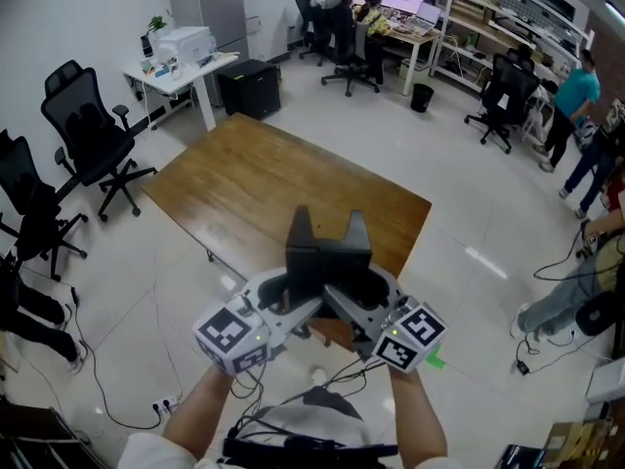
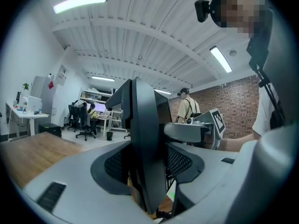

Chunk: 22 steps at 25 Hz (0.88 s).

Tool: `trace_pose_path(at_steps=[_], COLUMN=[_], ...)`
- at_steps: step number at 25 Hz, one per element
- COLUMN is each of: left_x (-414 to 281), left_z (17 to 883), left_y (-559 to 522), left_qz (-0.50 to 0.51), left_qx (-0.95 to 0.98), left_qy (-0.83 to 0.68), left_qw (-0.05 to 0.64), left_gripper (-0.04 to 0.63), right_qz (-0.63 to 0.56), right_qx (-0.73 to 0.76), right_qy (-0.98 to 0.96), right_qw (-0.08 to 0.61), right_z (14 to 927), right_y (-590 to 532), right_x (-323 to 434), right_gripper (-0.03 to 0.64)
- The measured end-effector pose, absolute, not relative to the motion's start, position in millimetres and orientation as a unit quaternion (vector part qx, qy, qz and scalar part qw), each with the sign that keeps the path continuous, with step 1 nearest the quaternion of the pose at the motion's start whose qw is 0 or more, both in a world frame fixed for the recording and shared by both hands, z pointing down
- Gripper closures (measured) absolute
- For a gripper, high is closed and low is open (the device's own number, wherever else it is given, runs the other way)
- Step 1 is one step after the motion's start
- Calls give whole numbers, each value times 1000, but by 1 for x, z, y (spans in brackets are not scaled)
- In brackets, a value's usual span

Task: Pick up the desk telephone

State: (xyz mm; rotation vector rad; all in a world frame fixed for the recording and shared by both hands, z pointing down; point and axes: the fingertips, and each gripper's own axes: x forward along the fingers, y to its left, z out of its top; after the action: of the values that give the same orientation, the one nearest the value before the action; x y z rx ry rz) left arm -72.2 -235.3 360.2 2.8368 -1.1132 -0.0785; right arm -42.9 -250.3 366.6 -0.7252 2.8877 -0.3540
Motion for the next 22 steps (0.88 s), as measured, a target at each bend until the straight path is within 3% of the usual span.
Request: trace_pose_path(at_steps=[7, 22], left_x=[-72, -66], left_z=[343, 341], left_y=[-213, -190], left_qz=[-42, -39], left_qx=[932, 934], left_qy=[-361, -354], left_qw=[14, 12], left_gripper=[382, 382], right_qz=[-97, -92], right_qx=[-249, -256], right_qy=[960, 958], right_qw=[83, 88], right_z=[349, 348], right_y=[-225, -203], right_x=[-40, -34], right_gripper=[347, 348])
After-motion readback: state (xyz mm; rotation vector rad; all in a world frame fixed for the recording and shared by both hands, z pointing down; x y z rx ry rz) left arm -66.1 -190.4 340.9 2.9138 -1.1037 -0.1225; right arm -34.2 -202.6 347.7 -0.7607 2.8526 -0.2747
